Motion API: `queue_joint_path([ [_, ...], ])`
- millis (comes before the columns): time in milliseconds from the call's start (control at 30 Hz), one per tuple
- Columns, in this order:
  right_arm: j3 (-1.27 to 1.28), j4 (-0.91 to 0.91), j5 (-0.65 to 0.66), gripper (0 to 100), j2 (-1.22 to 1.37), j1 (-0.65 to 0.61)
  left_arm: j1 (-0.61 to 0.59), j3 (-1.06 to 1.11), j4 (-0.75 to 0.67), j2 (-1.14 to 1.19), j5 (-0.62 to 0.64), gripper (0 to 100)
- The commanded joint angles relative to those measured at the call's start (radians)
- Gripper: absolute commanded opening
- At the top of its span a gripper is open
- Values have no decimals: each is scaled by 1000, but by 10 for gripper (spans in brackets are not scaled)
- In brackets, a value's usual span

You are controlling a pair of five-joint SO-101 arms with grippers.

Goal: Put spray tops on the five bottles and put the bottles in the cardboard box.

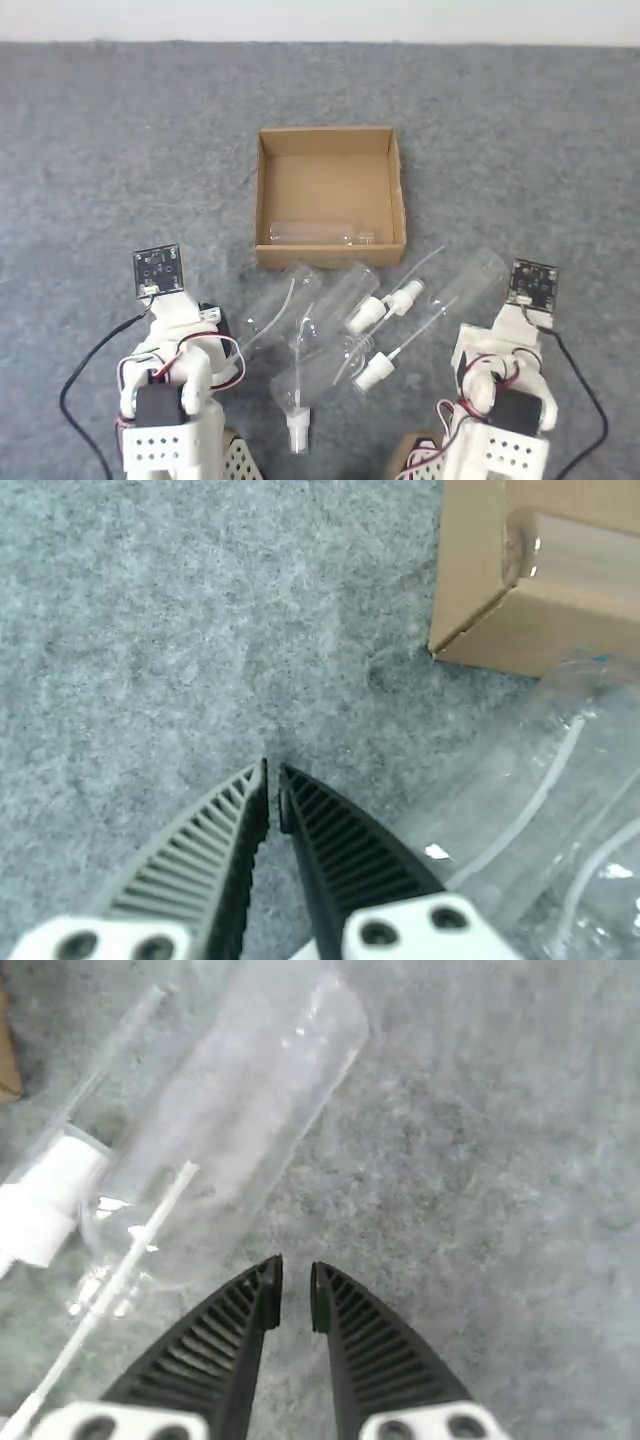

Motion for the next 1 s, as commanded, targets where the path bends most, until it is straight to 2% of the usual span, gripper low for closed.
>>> queue_joint_path([
  [0,-143,2,181,6,-13,-1,0,-13,5,-15,-5,13],
  [233,-262,-18,477,6,-13,39,0,-13,5,-15,-5,13],
  [400,-310,-24,609,6,-4,38,0,-13,5,-15,-5,13],
  [667,-370,-21,655,130,-2,31,0,-13,5,-15,-5,13],
  [967,-413,22,847,202,-1,38,0,-13,5,-15,-5,13],
])
